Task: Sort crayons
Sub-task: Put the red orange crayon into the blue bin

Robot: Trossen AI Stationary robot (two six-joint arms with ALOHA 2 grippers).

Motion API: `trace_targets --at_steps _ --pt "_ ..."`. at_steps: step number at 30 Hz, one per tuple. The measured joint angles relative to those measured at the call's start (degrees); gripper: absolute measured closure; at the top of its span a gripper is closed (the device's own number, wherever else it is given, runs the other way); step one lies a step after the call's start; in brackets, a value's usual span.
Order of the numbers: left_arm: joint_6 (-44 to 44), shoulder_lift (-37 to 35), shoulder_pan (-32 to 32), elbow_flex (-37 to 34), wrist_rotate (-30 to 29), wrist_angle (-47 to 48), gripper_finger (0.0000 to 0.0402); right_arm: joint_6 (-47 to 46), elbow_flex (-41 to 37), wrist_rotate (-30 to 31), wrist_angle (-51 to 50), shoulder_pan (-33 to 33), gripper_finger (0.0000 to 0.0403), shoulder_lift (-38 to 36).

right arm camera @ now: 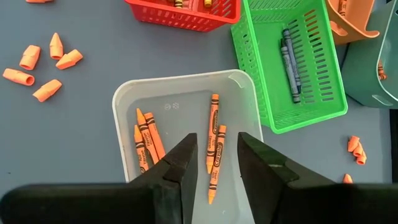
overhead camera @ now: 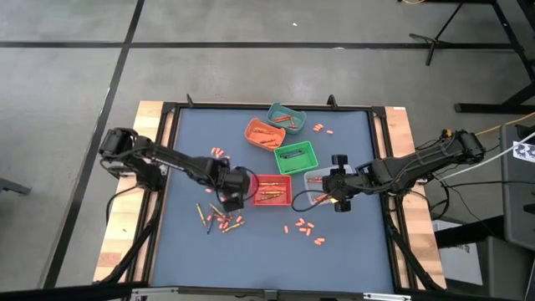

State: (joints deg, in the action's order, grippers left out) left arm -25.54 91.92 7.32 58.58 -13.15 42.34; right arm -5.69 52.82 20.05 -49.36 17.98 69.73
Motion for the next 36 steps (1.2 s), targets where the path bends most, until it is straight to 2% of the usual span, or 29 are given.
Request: trace_targets --at_steps 8,22,29,36 --pt "12.34 -0.02 -6.76 1.62 0.14 -9.49 0.0393 -0.02 0.0 0.0 0.0 0.01 0.029 0.0" --pt "33.17 -0.02 -18.97 1.62 0.83 -35.06 0.0393 -0.02 0.0 0.0 0.02 0.01 0.029 0.0" --pt "36.68 0.65 -25.56 1.64 8.27 -46.93 0.0393 -0.04 0.0 0.0 0.02 0.02 0.029 0.0" --pt "36.7 5.45 -31.3 1.69 11.36 -61.5 0.0393 -0.04 -0.02 -0.02 0.5 0.02 0.029 0.0"
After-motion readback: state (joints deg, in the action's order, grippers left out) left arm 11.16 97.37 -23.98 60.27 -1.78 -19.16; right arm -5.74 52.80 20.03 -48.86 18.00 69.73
